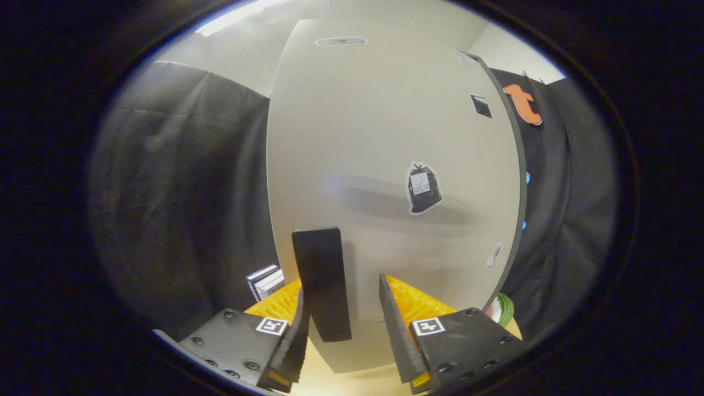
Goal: Open the shoe cabinet door, grab the shoes and put them into the shoe cabinet, then close the shoe cabinet door.
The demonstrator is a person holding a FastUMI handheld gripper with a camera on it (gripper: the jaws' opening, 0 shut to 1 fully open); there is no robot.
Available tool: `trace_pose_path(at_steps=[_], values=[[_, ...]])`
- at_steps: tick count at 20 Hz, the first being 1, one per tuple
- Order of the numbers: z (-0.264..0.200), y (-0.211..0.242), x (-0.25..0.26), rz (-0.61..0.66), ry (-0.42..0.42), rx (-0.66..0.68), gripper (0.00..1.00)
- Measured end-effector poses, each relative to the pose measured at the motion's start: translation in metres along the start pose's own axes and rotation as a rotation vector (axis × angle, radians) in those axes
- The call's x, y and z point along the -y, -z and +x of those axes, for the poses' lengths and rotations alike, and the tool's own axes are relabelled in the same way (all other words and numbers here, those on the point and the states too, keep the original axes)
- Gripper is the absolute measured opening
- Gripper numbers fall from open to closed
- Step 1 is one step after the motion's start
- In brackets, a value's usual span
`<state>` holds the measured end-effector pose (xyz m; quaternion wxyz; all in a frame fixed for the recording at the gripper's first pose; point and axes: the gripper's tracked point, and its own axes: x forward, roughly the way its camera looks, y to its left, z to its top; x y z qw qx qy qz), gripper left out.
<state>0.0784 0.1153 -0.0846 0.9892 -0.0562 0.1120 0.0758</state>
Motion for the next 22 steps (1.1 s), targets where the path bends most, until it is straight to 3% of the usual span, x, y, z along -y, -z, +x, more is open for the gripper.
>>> trace_pose_path(at_steps=[22], values=[[0.084, -0.007, -0.015, -0.001, 0.073, 0.025, 0.67]])
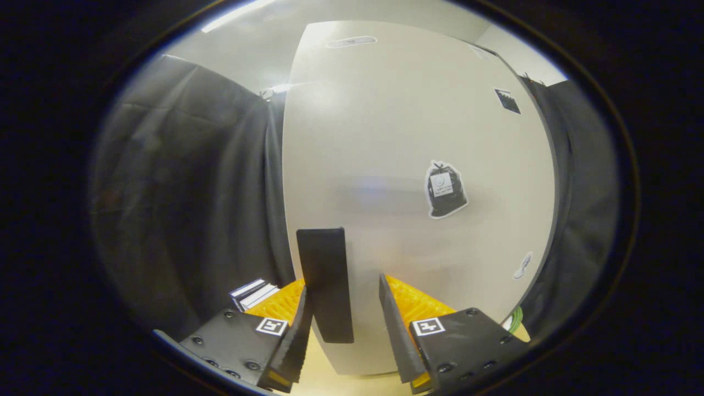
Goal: Open the shoe cabinet door, grab the shoes and put them into the shoe cabinet, then close the shoe cabinet door.
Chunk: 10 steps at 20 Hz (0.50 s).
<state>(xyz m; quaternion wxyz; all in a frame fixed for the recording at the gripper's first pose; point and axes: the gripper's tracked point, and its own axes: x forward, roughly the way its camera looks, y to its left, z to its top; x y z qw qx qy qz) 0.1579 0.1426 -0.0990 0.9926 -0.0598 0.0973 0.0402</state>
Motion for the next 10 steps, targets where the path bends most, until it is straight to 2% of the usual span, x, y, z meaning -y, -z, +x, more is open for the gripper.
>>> trace_pose_path(at_steps=[10], values=[[0.0083, -0.0001, 0.0002, -0.004, 0.039, 0.025, 0.67]])
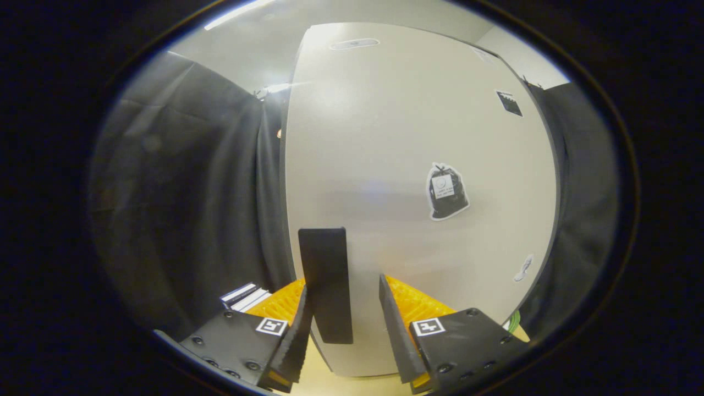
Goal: Open the shoe cabinet door, grab the shoes and put them into the shoe cabinet, then close the shoe cabinet door.
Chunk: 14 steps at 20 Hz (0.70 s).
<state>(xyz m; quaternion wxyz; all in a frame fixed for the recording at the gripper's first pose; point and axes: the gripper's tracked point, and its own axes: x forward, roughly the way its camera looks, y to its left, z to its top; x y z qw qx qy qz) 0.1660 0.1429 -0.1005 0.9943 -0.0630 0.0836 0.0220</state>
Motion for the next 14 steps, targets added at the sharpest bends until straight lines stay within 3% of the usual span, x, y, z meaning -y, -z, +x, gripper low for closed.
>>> trace_pose_path(at_steps=[14], values=[[0.0052, 0.0012, 0.0009, -0.013, 0.021, 0.005, 0.67]])
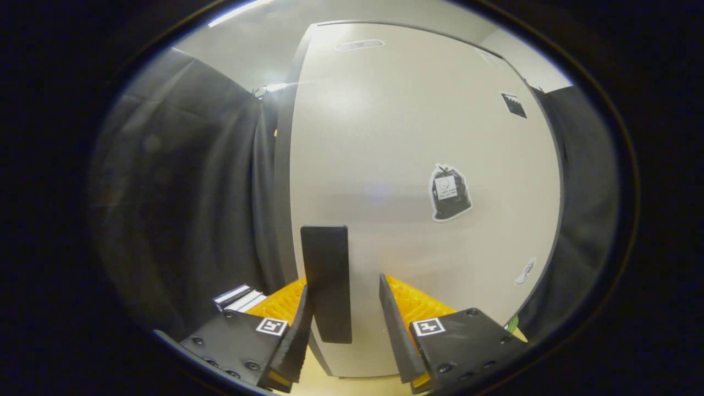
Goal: Open the shoe cabinet door, grab the shoes and put them into the shoe cabinet, then close the shoe cabinet door.
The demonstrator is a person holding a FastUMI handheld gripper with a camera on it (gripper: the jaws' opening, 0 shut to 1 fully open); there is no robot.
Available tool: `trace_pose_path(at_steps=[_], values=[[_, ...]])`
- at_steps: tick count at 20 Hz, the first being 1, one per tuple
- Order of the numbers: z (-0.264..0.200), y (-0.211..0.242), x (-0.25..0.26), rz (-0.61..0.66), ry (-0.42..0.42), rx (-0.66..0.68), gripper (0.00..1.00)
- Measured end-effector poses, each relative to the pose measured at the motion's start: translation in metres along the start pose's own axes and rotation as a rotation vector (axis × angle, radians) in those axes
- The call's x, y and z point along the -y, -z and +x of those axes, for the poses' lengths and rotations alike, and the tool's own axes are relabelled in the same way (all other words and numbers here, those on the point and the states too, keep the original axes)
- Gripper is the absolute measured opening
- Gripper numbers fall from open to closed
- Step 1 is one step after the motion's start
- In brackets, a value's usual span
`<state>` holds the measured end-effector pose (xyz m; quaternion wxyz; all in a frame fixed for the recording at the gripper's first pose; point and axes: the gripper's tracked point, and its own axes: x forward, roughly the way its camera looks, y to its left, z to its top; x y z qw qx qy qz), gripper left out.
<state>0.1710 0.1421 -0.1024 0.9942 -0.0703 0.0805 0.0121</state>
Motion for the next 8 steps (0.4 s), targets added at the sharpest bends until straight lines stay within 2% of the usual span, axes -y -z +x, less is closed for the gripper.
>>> trace_pose_path(at_steps=[8], values=[[0.0002, 0.0009, -0.0014, 0.005, -0.03, -0.003, 0.67]])
